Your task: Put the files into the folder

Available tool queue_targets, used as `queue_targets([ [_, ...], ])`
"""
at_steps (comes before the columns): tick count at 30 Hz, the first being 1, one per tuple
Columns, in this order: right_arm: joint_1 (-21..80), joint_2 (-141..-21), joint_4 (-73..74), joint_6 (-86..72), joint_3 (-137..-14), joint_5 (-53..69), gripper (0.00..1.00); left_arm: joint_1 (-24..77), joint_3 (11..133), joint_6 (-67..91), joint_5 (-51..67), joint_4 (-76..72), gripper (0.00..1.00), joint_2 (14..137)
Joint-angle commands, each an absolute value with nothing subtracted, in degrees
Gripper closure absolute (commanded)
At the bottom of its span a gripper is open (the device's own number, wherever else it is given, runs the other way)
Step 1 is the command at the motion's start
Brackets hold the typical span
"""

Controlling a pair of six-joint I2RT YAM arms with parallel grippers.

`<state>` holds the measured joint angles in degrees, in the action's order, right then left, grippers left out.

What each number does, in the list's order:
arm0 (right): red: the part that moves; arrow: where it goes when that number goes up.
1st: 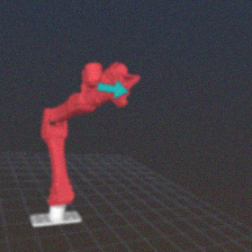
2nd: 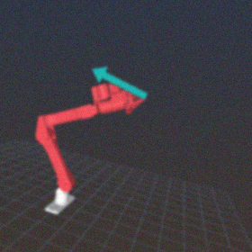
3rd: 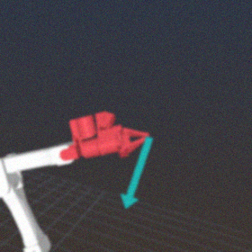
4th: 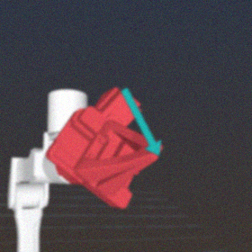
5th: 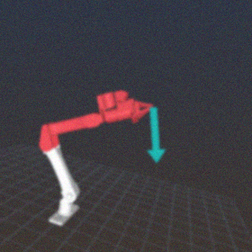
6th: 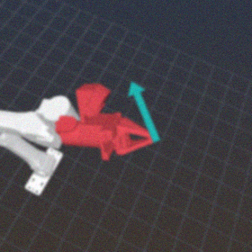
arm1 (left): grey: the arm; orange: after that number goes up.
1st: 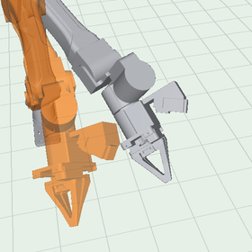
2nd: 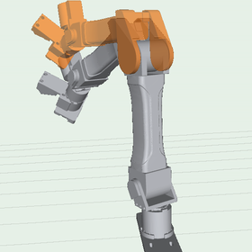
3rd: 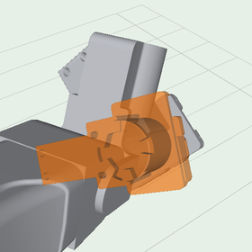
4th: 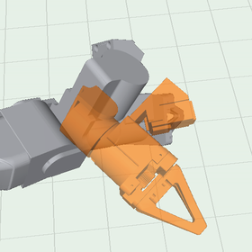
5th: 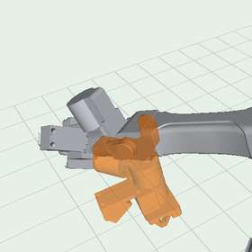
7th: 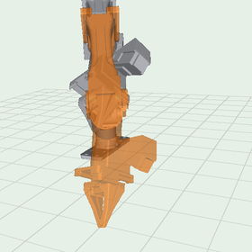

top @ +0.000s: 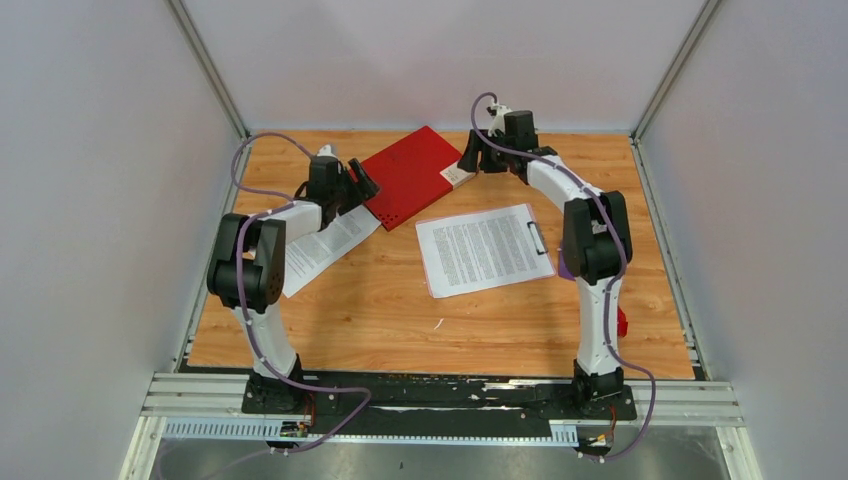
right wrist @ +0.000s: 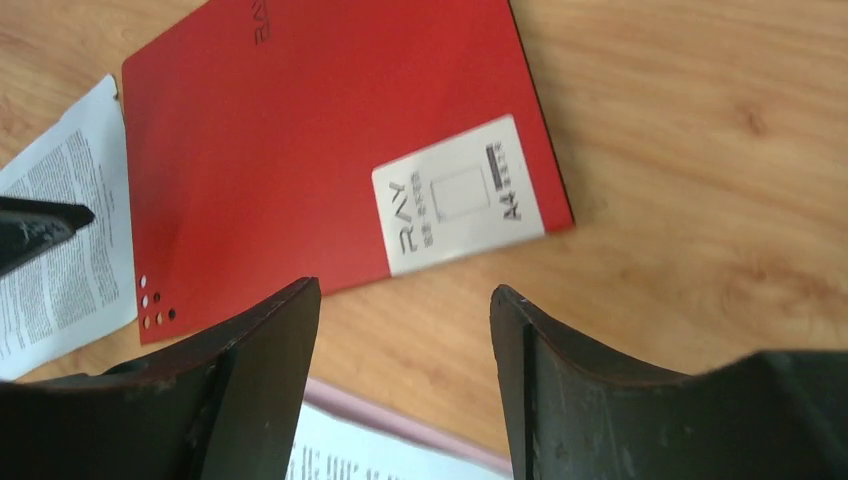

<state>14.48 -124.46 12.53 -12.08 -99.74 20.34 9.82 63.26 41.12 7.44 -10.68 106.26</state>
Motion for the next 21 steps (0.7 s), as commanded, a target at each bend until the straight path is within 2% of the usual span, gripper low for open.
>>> queue_targets([
  [1,13.3,-131.7,11.1,-10.8,-110.2,25.5,0.34,9.1,65.0,41.7,7.2,-13.1,0.20,108.0],
  [6,12.2,-140.1,14.2,-10.0,-121.1,25.3,0.31,8.8,67.1,40.6,8.9,-12.5,0.23,111.0],
  [9,11.5,-144.4,15.0,-10.8,-126.2,28.9,0.25,8.7,68.3,40.1,10.5,-12.6,0.23,112.6],
  [13,11.5,-147.7,15.3,-10.4,-128.7,32.3,0.26,8.7,69.7,38.8,10.8,-11.3,0.24,113.7],
  [17,11.3,-149.2,14.9,-11.7,-129.6,37.2,0.32,8.7,70.6,37.4,11.0,-10.0,0.24,114.6],
  [21,11.3,-148.1,11.1,-14.3,-125.9,45.5,0.45,8.2,73.4,34.9,13.1,-6.3,0.26,116.0],
])
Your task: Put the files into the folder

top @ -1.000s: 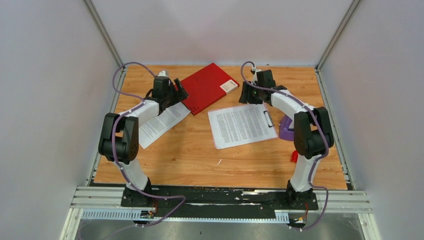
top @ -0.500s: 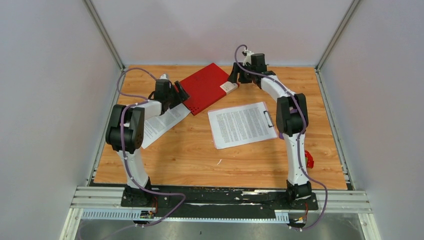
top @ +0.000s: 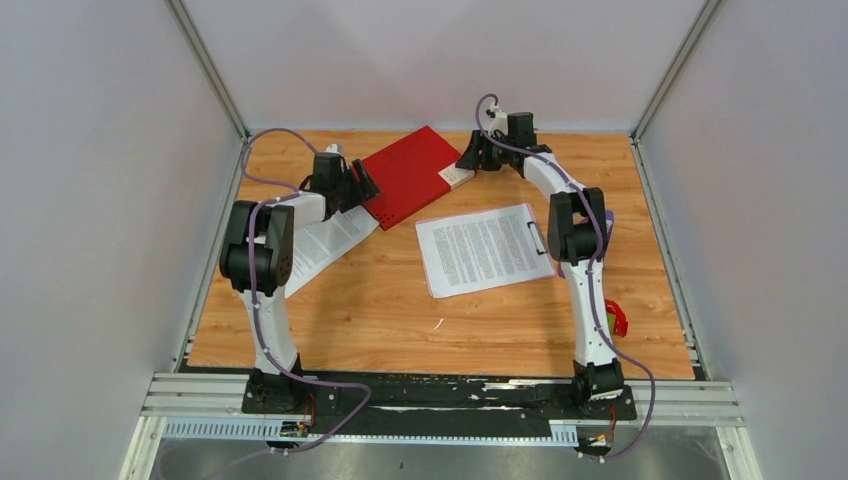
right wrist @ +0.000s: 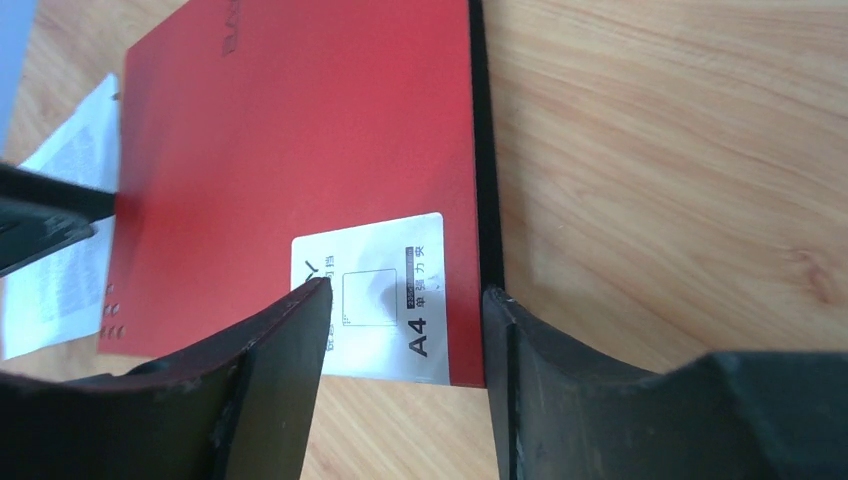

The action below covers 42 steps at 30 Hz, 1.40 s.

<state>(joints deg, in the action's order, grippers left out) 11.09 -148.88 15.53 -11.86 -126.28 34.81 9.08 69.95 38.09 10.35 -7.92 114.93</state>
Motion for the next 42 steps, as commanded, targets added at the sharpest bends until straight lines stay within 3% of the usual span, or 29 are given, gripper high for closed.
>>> queue_targets([
  [1,11.3,-147.4,9.9,-14.7,-124.7,46.8,0.48,8.1,73.5,34.5,13.2,-6.1,0.27,116.1],
  [5,11.3,-145.9,7.7,-17.0,-123.0,52.1,0.55,7.3,73.7,33.4,14.4,-5.9,0.29,116.2],
  [13,11.7,-145.9,3.6,-24.9,-121.9,62.7,0.58,6.9,74.3,31.0,18.9,-6.3,0.30,116.4],
  [21,12.0,-147.5,12.2,-28.6,-124.4,62.8,0.59,6.9,74.1,30.4,24.6,-9.9,0.35,116.6],
  [31,12.0,-145.2,6.6,-38.6,-117.3,67.0,0.67,6.9,74.9,31.5,33.2,-14.7,0.38,117.0],
  [36,12.0,-143.5,11.9,-33.0,-115.5,64.8,0.72,6.9,75.4,31.4,34.7,-15.2,0.39,116.2],
  [40,12.0,-138.0,5.3,-31.4,-108.9,62.3,0.93,6.9,76.1,29.6,32.4,-11.4,0.37,113.7],
  [42,12.0,-134.8,3.9,-29.0,-106.5,60.9,0.99,6.9,77.8,27.9,29.3,-6.5,0.34,111.5],
])
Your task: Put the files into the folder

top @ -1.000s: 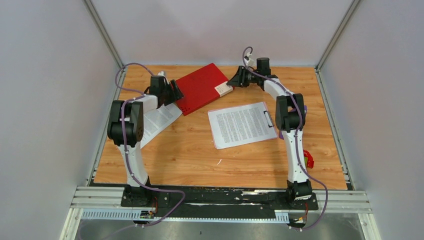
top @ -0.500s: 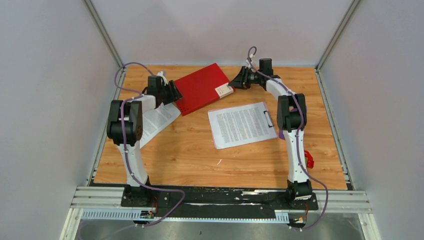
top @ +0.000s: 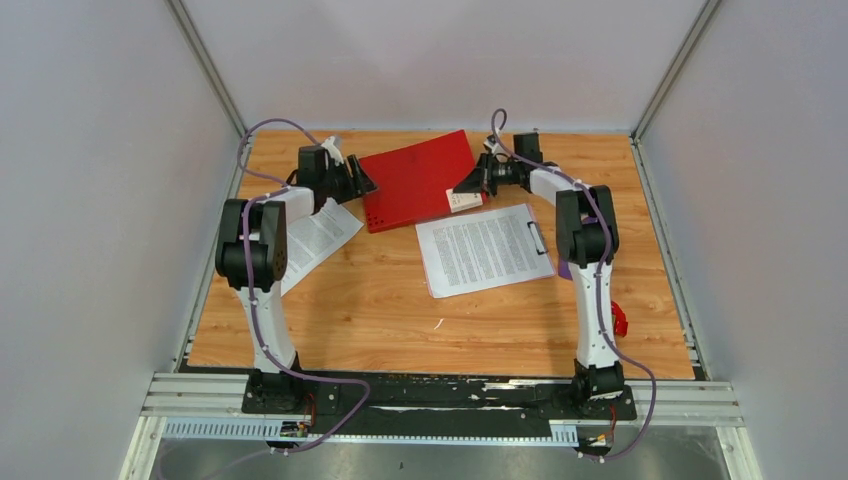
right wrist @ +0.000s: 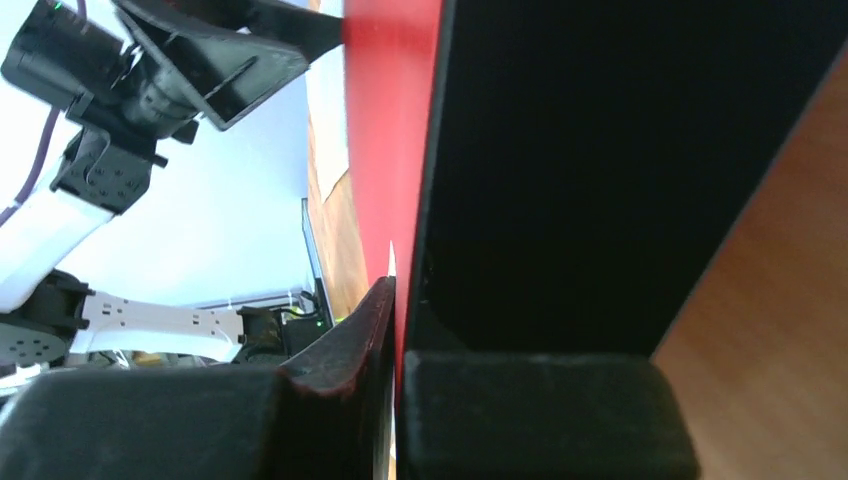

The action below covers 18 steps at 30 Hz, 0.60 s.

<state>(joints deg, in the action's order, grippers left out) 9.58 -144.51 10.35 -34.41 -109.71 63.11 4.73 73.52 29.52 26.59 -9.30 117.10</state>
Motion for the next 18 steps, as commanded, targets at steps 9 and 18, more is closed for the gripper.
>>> queue_targets([
  [9,14.2,-118.8,-2.9,-16.8,-94.3,53.8,1.00,6.9,91.9,25.7,12.4,22.2,0.24,100.7],
  [18,21.3,-103.8,-8.6,-1.2,-82.3,36.0,1.00,6.7,99.6,37.1,0.1,36.7,0.19,91.3],
])
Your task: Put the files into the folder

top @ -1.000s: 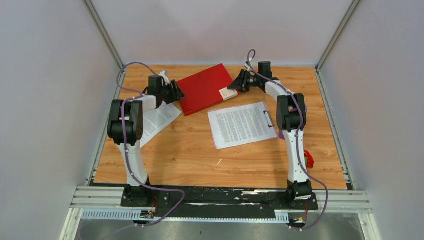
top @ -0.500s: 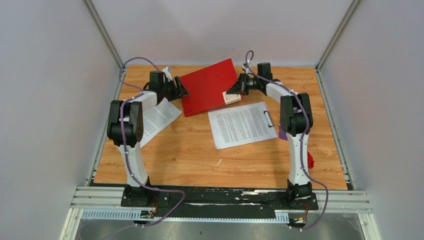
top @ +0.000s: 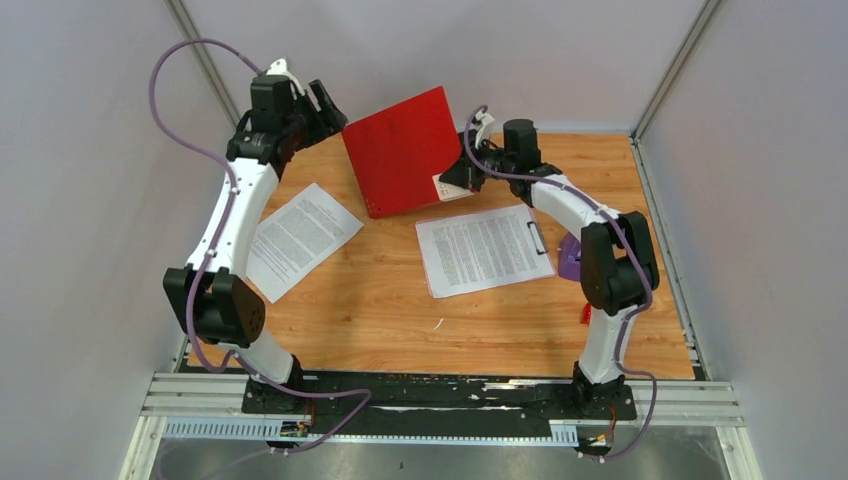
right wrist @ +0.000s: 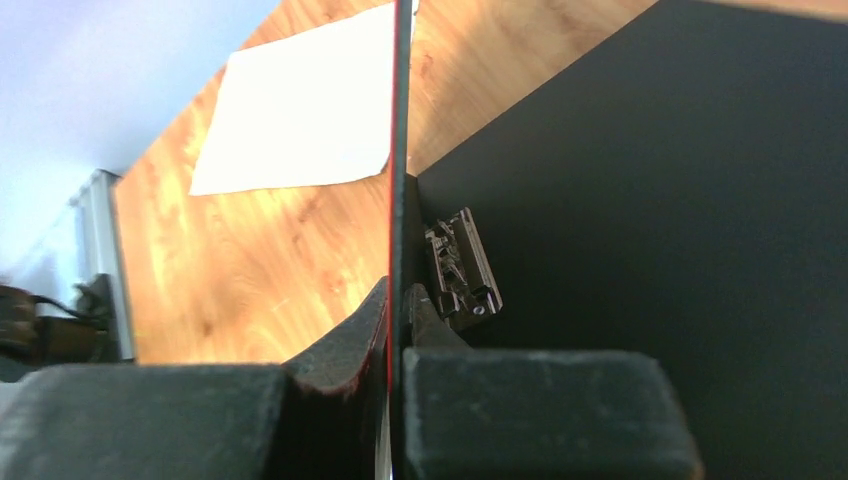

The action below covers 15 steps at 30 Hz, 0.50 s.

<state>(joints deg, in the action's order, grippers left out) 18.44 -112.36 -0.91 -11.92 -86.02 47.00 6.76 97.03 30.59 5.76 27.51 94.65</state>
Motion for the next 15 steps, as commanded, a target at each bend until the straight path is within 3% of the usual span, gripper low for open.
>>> queue_targets([
  [1,22.6,-102.2,-8.8,-0.4,-81.3,34.2,1.00,6.7,100.0,38.6,0.1,37.6,0.19,89.9],
  [8,31.9,-92.3,-14.0,12.2,-70.3,17.1,1.00,6.6,99.5,35.8,-9.8,42.7,0.16,84.9],
  [15,42.9,-85.5,-29.2,21.9,-55.0,2.9,1.00,6.6,93.0,39.6,1.9,40.6,0.13,78.1],
])
